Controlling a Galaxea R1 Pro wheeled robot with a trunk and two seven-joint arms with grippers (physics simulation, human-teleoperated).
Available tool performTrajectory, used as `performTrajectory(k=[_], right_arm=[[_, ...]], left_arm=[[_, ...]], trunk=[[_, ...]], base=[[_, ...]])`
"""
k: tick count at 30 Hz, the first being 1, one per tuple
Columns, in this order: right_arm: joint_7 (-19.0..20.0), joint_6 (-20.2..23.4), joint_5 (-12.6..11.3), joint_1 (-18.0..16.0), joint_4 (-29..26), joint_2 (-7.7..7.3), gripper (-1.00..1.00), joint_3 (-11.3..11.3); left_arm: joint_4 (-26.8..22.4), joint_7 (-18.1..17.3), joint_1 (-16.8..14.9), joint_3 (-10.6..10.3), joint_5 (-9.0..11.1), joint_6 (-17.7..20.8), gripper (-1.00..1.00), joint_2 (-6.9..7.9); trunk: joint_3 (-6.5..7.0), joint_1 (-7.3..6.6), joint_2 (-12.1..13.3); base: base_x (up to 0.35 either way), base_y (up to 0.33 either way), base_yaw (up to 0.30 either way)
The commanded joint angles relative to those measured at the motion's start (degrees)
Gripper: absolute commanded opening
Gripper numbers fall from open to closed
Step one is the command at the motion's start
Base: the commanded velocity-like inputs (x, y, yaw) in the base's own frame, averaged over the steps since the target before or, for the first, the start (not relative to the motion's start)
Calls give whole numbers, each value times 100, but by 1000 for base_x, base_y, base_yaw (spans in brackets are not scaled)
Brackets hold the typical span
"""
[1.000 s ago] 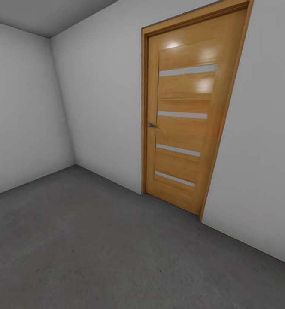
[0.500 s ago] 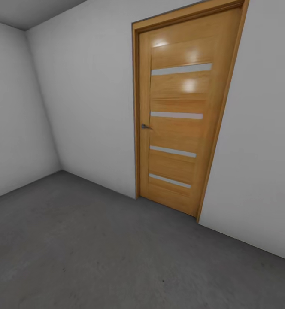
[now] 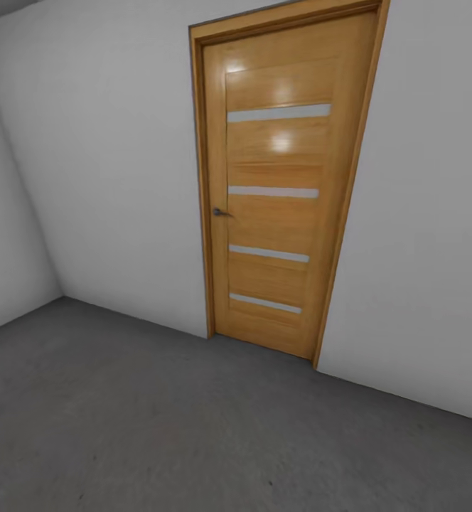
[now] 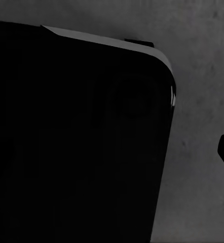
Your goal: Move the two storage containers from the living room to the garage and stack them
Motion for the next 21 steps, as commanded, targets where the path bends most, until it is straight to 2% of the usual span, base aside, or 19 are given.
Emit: performTrajectory(k=[1, 21], right_arm=[[-2, -14, 39, -1, -1, 0, 100, 0], [-1, -9, 34, -1, -1, 0, 100, -9]], left_arm=[[0, 2, -1, 0, 57, -6, 100, -1], [0, 3, -1, 0, 57, -6, 100, -1]], trunk=[[-5, 3, -2], [-5, 3, -2]], base=[[245, 276, -281], [245, 276, -282]])
